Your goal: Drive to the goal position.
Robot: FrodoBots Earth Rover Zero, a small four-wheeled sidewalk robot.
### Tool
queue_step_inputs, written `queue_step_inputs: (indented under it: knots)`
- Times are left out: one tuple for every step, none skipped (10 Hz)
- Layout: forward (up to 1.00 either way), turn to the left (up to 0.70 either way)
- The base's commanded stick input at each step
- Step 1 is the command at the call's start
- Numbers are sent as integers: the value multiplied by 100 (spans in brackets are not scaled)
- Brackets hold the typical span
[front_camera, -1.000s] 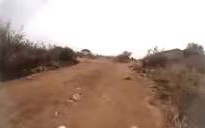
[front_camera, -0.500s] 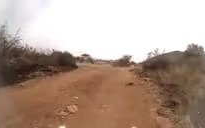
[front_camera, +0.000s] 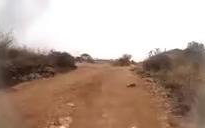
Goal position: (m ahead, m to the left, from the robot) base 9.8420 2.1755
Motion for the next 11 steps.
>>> queue_step_inputs:
  knots:
    - [50,-24]
    - [50,0]
    - [50,0]
    - [50,0]
    - [50,0]
    - [50,0]
    - [50,0]
    - [50,0]
    - [50,0]
    - [50,0]
    - [50,0]
